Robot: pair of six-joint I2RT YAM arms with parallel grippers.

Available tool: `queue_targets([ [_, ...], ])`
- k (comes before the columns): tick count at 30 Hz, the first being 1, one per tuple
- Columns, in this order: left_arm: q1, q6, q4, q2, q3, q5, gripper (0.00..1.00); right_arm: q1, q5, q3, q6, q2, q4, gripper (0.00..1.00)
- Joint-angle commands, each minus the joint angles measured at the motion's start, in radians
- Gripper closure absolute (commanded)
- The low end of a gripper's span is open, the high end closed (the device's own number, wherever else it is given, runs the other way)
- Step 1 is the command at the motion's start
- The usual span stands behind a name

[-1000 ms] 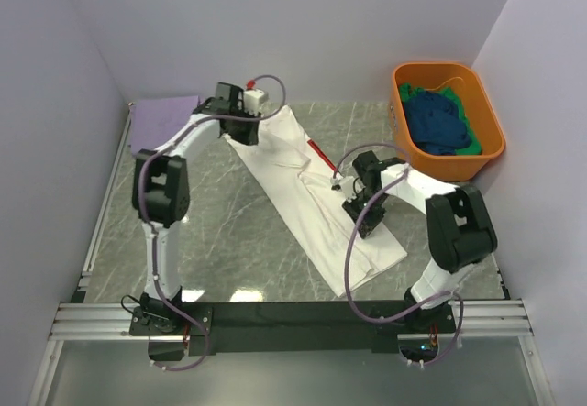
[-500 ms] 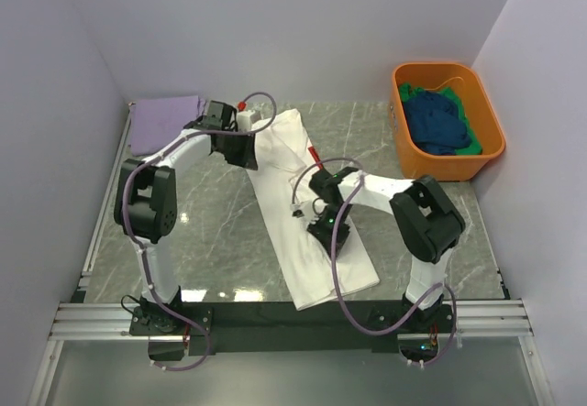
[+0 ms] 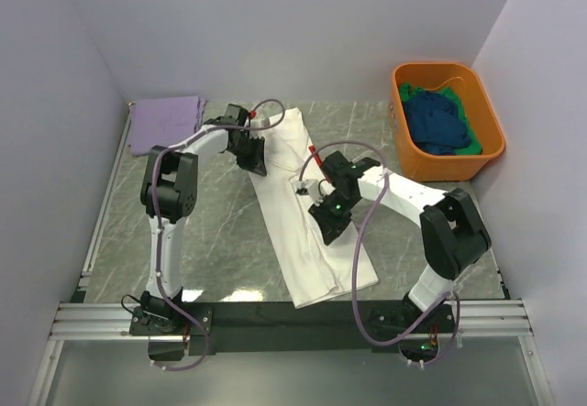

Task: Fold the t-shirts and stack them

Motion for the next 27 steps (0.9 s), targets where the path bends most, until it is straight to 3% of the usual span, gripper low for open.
queue_targets([
  [1, 0.011, 0.042, -0.024, 0.098, 0.145, -0.086, 0.83, -0.036, 0.055, -0.009, 0.022, -0.025, 0.029, 0.74],
  [6, 0.025, 0.067, -0.078, 0.263, 0.435, -0.102, 0.83, -0.038, 0.087, 0.006, 0.035, 0.02, 0.033, 0.74],
  [12, 0.051, 0.139, -0.046, 0.358, 0.624, -0.119, 0.81, -0.04, 0.077, 0.04, 0.068, 0.099, 0.066, 0.75],
  [17, 0.063, 0.171, 0.035, 0.194, 0.5, -0.067, 0.77, -0.029, 0.101, 0.039, 0.088, 0.164, 0.102, 0.77],
  [22, 0.063, 0.162, 0.085, -0.036, 0.232, -0.024, 0.73, 0.017, 0.055, 0.054, 0.113, 0.256, 0.141, 0.79],
  [27, 0.065, 0.135, 0.028, -0.098, 0.106, -0.014, 0.73, 0.052, -0.011, 0.098, 0.133, 0.314, 0.148, 0.79],
])
